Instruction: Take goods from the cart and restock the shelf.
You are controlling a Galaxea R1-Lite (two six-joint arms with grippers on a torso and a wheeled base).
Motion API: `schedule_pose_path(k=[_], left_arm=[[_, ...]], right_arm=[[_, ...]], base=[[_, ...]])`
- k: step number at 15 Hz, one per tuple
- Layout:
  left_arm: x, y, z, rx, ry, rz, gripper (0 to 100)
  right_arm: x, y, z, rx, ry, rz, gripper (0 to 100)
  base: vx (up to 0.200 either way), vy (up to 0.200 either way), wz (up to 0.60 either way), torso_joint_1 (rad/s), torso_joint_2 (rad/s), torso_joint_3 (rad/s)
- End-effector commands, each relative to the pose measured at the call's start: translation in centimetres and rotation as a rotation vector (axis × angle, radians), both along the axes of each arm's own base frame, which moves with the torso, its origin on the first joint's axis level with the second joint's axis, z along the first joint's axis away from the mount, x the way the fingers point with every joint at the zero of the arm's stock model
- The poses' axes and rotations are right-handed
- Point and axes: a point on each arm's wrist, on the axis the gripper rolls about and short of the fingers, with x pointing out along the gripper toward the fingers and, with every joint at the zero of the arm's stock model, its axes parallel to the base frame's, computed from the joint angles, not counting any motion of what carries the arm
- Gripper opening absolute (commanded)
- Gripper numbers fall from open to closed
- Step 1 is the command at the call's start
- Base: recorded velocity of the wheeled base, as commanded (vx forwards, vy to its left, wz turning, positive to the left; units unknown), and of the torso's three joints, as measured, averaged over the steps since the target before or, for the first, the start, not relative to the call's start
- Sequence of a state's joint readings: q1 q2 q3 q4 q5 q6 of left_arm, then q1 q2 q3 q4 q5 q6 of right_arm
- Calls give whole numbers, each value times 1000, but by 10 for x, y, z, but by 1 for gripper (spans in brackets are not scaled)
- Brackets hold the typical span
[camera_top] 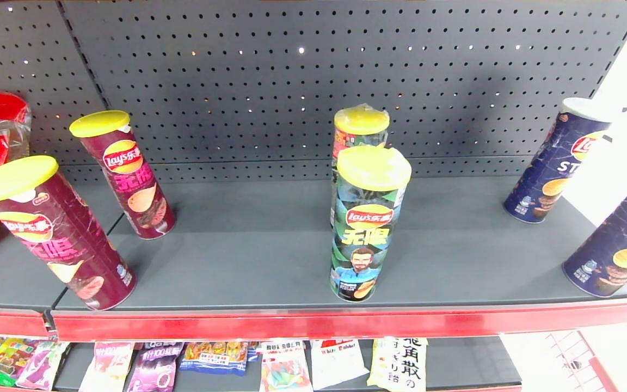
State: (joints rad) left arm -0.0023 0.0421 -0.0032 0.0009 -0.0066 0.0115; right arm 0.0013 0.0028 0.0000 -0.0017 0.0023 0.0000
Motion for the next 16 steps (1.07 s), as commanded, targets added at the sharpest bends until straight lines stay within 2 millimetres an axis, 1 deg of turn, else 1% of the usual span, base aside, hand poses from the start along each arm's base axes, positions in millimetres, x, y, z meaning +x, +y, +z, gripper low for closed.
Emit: schedule_pose_path(k=[1,16], left_arm=[[-3,1,-1,-6,-38,46,100],[-3,1,-1,-5,-38,41,100]], right_arm=[[0,0,0,-2,-1,1,100],[0,0,0,0,-1,1,100]], base=[[0,0,0,0,0,0],[0,0,0,0,0,0]])
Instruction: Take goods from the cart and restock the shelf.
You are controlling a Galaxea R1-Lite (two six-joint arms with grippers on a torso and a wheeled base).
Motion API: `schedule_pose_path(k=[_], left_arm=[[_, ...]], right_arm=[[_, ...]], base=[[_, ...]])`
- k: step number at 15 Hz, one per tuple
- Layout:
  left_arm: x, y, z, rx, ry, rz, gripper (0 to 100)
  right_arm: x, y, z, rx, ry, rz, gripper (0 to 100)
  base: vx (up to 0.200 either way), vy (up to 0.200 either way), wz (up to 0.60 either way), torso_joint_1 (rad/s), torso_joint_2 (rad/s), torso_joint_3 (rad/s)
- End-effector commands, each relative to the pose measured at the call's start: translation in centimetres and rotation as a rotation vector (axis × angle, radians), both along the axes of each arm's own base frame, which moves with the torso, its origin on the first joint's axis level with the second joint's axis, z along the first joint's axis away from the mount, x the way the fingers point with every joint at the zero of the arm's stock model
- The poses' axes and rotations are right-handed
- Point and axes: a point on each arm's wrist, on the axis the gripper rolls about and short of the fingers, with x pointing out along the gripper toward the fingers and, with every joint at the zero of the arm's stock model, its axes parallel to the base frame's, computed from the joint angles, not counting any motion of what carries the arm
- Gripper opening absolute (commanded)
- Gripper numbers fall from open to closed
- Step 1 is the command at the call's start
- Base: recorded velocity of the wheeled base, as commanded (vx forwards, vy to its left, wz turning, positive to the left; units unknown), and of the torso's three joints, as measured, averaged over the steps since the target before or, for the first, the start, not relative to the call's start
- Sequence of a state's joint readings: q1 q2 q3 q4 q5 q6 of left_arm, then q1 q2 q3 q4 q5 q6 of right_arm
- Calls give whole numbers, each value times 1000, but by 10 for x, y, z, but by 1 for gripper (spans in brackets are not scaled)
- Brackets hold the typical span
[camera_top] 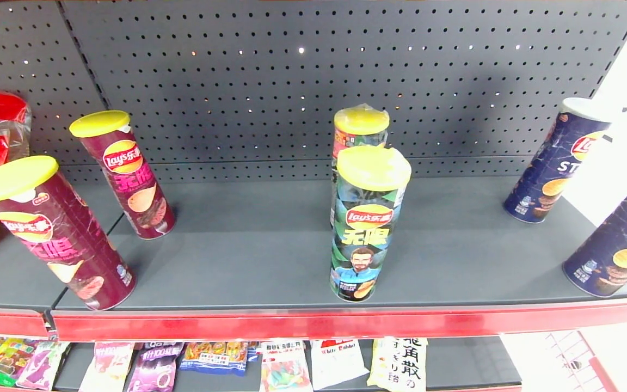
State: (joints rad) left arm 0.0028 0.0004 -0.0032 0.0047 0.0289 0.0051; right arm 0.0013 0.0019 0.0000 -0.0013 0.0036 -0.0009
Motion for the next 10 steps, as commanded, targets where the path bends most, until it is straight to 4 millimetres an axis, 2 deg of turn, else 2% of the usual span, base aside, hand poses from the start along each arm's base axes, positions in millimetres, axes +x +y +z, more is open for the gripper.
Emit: schedule_pose_path(k=[1,4,9,10], left_arm=[[0,0,0,3,0,-1,100],[0,0,0,-1,0,1,100],[0,0,0,1,0,-3,100],[0,0,0,1,0,-3,100]], right_arm=[[0,0,0,-1,-1,0,100],[0,0,0,-1,-1,0,100],[0,0,0,-2,-1,-2,100],[0,0,0,-2,-1,-2,100]], base=[[0,0,0,0,0,0],[0,0,0,0,0,0],[-200,0,0,9,0,1],[0,0,0,0,0,0]])
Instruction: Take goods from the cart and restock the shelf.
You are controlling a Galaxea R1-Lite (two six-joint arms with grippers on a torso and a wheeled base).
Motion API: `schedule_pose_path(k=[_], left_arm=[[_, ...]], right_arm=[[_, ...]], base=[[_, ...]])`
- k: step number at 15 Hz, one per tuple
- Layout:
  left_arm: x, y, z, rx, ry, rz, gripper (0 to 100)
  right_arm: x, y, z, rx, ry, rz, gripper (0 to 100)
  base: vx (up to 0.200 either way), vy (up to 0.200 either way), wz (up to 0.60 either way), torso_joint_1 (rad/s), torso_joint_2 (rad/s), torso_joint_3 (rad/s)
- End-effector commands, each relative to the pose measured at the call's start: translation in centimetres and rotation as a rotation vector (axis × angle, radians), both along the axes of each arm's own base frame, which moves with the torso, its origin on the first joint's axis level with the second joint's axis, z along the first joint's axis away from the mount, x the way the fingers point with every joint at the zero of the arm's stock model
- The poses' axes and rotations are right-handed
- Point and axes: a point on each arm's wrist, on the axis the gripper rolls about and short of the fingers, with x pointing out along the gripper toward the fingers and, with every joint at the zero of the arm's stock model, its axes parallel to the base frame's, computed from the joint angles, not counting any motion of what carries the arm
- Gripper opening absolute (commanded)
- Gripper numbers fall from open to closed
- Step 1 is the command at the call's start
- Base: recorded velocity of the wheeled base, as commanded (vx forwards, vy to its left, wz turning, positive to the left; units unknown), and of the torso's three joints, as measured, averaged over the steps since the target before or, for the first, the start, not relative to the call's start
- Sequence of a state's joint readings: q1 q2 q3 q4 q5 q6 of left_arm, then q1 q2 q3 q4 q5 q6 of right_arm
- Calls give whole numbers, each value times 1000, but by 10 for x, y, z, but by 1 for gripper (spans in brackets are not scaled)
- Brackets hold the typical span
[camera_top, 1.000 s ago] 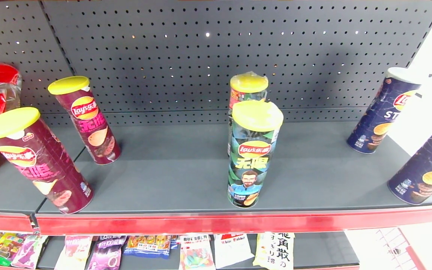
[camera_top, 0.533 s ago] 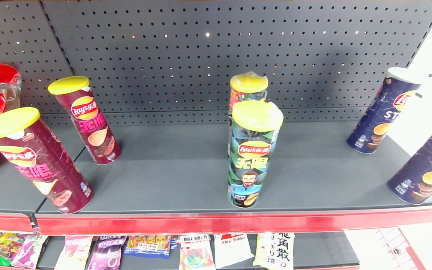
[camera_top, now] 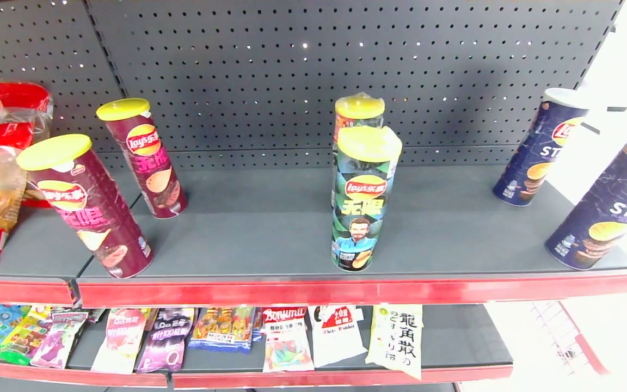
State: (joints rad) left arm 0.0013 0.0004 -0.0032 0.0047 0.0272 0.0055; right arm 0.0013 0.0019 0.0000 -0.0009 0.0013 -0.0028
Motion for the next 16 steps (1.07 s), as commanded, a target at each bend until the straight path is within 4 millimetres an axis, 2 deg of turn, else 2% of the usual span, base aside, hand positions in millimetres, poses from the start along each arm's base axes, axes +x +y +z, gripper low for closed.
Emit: schedule_pose_path(k=[1,2,4,12,13,14,15,16], left_arm=[[0,0,0,1,0,1,100],[0,0,0,-1,0,1,100],[0,0,0,-1,0,1,100],[0,0,0,-2,0,1,100],[0,0,0,-2,0,1,100],[0,0,0,-2,0,1,100],[0,0,0,-2,0,1,100],[0,0,0,-2,0,1,100]], right_arm=[[0,0,0,-2,-1,1,100],[0,0,0,-3,-1,1,100],[0,0,0,-3,-1,-1,100],[0,1,1,-19,-6,23,100],[-3,2,15,-51,-51,85,100],[-2,3,67,-33,-70,210,100],[-1,4,70,-30,-67,216,100],[25,5,106,27,21,253,100]], base=[[0,0,0,0,0,0],[0,0,0,0,0,0],[0,-200,0,12,0,12],[0,0,0,0,0,0],[0,0,0,0,0,0],[0,0,0,0,0,0],[0,0,0,0,0,0],[0,0,0,0,0,0]])
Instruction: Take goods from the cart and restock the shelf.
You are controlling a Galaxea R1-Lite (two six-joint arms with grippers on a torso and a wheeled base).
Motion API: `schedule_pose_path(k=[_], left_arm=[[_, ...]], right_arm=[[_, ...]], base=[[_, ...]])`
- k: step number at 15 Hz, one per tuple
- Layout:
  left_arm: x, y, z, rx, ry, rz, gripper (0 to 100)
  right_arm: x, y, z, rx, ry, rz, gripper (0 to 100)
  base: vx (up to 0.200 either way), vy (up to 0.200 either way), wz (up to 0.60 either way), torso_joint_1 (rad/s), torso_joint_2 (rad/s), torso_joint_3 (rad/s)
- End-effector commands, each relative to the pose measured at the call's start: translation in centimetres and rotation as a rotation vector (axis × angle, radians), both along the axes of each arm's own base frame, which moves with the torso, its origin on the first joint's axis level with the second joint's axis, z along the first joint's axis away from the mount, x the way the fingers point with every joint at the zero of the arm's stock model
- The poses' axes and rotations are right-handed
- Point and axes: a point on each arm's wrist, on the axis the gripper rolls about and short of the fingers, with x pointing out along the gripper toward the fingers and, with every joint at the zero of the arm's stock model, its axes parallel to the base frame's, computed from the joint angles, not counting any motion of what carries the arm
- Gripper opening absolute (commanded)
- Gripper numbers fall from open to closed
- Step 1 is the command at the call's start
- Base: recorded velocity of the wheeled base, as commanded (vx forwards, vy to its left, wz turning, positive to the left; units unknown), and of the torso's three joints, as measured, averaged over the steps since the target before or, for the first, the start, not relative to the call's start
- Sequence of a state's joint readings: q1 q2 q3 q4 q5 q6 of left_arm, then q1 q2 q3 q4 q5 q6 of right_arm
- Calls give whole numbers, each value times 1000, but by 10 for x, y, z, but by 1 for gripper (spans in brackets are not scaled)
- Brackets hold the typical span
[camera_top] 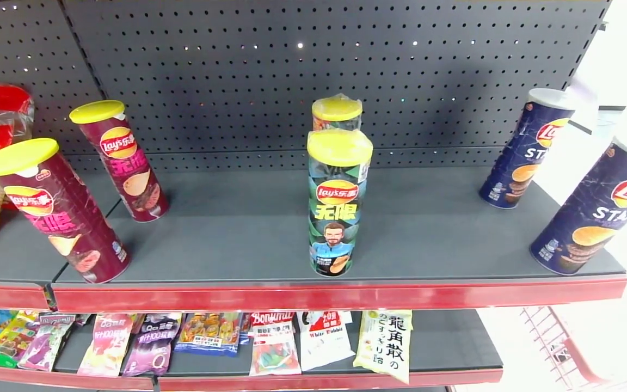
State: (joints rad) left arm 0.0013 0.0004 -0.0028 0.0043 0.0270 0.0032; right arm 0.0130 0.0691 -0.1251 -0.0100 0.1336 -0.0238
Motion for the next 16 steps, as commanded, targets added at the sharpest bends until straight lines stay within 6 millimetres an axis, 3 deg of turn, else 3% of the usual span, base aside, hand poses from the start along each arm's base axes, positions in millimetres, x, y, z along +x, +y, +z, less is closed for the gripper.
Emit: schedule_pose_path(k=[1,4,8,12,16], left_arm=[[0,0,0,0,0,1,100],[0,0,0,0,0,1,100],[0,0,0,0,0,1,100],[0,0,0,0,0,1,100],[0,0,0,0,0,1,100]], right_arm=[[40,4,73,14,142,183,100],[76,15,66,42,366,396,100],[118,34,87,154,520,460,100],[144,53,83,118,602,469,100],[170,84,79,55,548,427,100]], base=[[0,0,0,0,0,0],[0,0,0,0,0,0],[0,0,0,0,0,0],[0,0,0,0,0,0],[0,0,0,0,0,0]])
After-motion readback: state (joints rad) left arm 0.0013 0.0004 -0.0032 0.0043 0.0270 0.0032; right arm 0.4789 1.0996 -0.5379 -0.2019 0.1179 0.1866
